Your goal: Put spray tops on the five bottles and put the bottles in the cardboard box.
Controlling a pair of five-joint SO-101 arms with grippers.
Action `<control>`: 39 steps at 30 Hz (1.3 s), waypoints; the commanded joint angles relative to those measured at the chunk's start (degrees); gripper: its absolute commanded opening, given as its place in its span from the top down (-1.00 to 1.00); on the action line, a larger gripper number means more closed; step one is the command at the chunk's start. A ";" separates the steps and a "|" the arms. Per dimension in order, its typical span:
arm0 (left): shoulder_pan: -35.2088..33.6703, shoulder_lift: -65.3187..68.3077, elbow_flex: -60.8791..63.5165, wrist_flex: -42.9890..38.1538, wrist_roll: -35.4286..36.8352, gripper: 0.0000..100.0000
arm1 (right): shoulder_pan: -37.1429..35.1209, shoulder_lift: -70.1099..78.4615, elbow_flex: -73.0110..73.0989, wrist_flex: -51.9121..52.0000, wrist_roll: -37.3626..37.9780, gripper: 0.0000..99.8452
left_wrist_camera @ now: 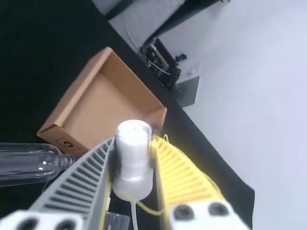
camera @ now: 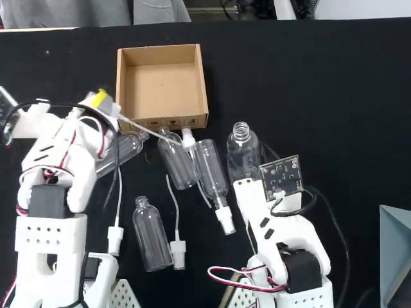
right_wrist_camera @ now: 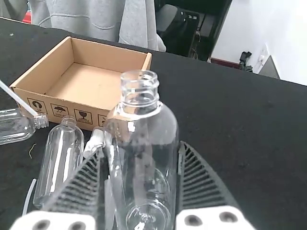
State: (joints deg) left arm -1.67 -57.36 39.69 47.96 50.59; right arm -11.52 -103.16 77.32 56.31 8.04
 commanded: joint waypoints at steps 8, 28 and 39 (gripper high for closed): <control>0.22 -5.27 -1.98 -1.05 2.02 0.94 | -8.79 -5.58 6.37 -7.91 0.70 0.93; -3.12 -16.97 4.00 -1.41 4.04 0.94 | -9.05 -5.67 9.36 -11.25 0.79 0.93; -2.95 -16.97 3.91 -1.41 4.04 0.94 | -13.01 -5.67 10.95 -11.25 6.42 0.93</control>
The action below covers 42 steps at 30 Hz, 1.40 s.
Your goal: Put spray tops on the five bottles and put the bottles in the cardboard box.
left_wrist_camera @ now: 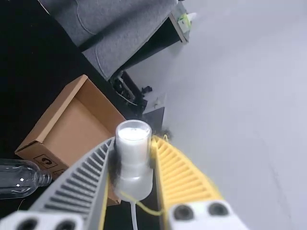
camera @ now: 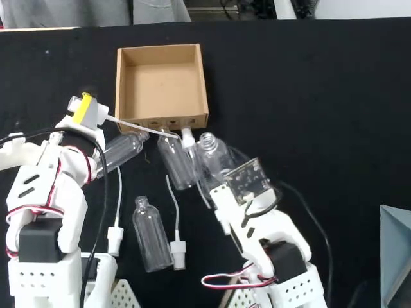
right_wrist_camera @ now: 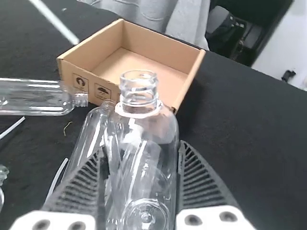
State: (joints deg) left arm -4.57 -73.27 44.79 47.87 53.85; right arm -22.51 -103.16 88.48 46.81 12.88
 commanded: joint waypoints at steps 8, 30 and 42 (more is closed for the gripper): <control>2.95 -1.05 -0.92 -1.32 0.70 0.94 | -2.11 -5.67 -0.13 -1.32 6.07 0.93; 3.47 -0.79 5.05 -8.88 0.62 0.94 | -2.20 -5.76 1.36 -1.23 12.48 0.93; 9.54 -1.05 5.67 -8.88 0.44 0.94 | -2.20 -5.76 1.36 -1.41 12.31 0.94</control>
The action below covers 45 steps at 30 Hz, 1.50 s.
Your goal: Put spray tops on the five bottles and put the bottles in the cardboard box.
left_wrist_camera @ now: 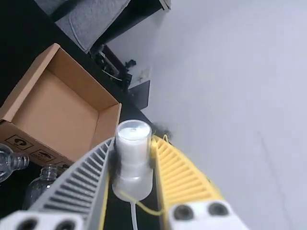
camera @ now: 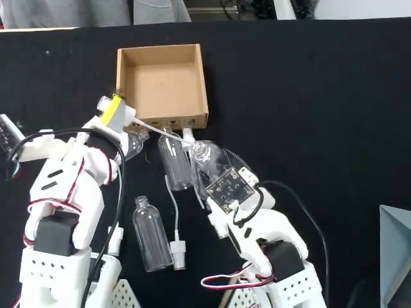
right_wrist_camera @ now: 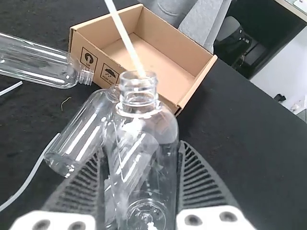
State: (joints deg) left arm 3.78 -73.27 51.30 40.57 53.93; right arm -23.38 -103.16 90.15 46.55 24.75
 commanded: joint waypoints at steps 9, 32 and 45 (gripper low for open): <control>1.19 -1.05 1.54 -1.67 0.26 0.94 | -1.23 -5.76 -0.31 -1.32 0.18 0.94; 7.96 -1.05 4.44 -2.11 0.18 0.94 | -1.32 -5.76 -0.57 -1.49 0.09 0.94; 12.53 -0.97 8.75 -6.86 -5.54 0.94 | -1.32 -5.76 -0.66 -1.49 0.09 0.94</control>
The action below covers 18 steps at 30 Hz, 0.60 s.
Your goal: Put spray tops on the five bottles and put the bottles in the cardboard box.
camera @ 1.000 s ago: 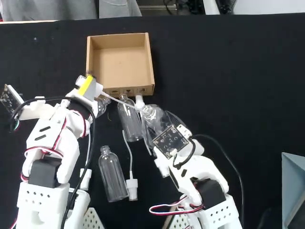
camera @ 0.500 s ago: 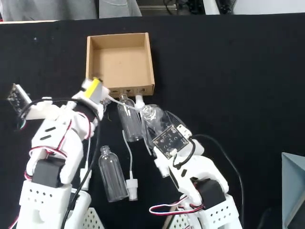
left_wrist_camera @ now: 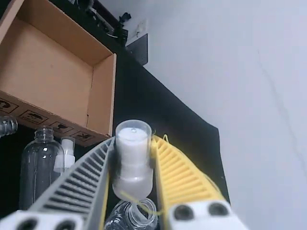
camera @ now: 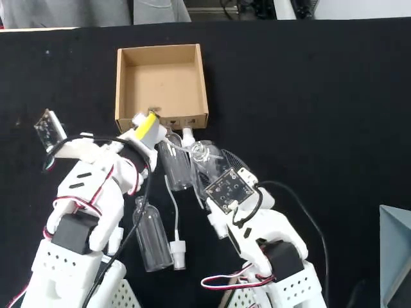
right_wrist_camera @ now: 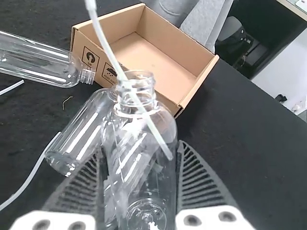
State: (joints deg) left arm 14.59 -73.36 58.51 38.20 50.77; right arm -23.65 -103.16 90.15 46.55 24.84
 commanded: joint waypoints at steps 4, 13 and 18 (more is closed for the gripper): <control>1.71 -0.97 5.05 -10.11 -2.37 0.94 | -1.05 -5.76 -0.75 -1.49 0.00 0.94; 8.31 -0.97 6.02 -10.81 -7.30 0.94 | -1.05 -5.76 -0.75 -1.58 0.00 0.94; 11.47 -0.97 7.25 -11.16 -10.64 0.94 | -1.05 -5.76 -0.75 -1.58 0.00 0.94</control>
State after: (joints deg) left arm 23.03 -73.36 65.98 28.35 43.03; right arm -23.74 -103.16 90.15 46.55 24.84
